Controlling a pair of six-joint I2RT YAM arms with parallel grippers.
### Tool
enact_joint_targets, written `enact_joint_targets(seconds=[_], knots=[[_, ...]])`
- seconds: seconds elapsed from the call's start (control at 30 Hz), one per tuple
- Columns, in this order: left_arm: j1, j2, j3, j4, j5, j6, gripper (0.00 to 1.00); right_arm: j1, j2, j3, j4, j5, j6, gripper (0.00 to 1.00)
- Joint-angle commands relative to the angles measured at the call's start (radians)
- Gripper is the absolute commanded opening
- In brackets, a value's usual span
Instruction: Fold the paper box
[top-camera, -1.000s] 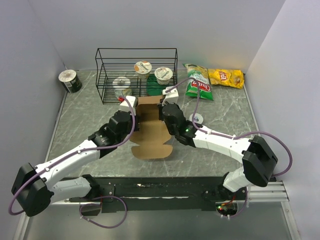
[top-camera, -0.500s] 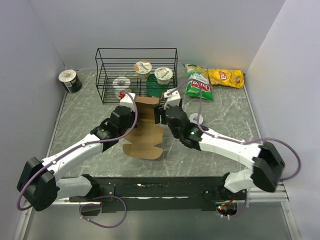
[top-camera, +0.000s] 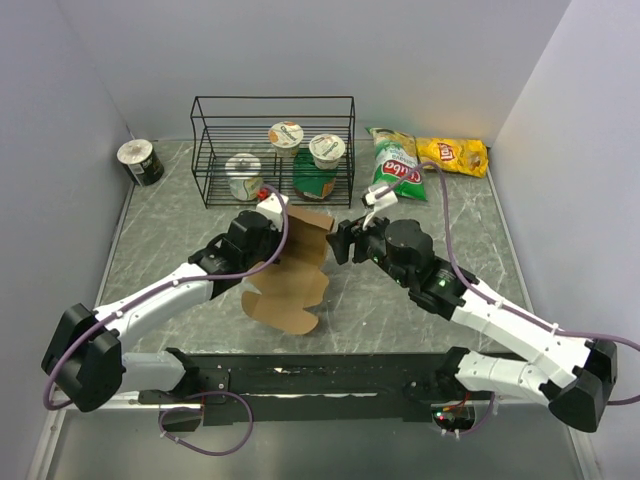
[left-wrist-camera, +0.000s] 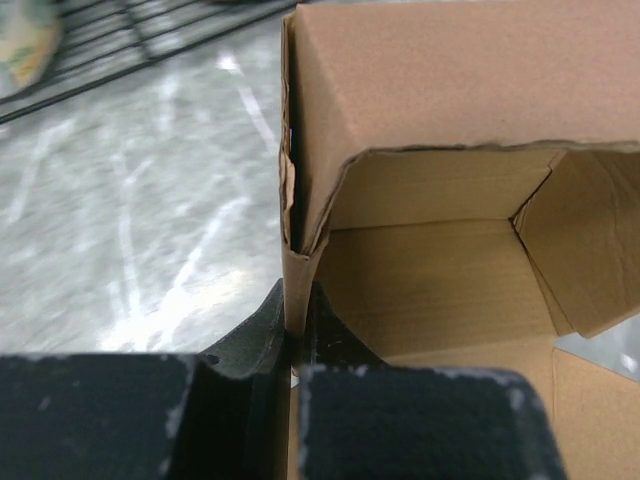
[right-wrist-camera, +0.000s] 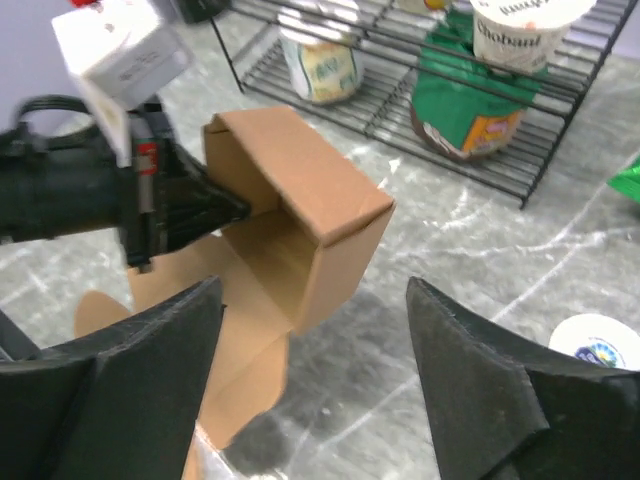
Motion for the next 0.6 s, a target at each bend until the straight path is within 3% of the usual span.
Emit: enact_joint_targets(seconds=[0.0, 0.17, 0.33, 0.57], knots=[[0.001, 0.017, -0.007, 0.069, 0.169, 0.052, 0.01, -0.030, 0.039, 0.033, -0.032, -0.084, -0.010, 0.72], [-0.001, 0.076, -0.004, 0.079, 0.288, 0.058, 0.01, -0.035, 0.089, 0.022, 0.118, -0.197, -0.072, 0.72], [-0.001, 0.088, 0.007, 0.074, 0.313, 0.070, 0.01, -0.035, 0.149, -0.013, 0.208, -0.210, -0.169, 0.77], [-0.001, 0.113, 0.034, 0.045, 0.341, 0.075, 0.01, -0.035, 0.204, -0.067, 0.312, -0.224, -0.306, 0.74]])
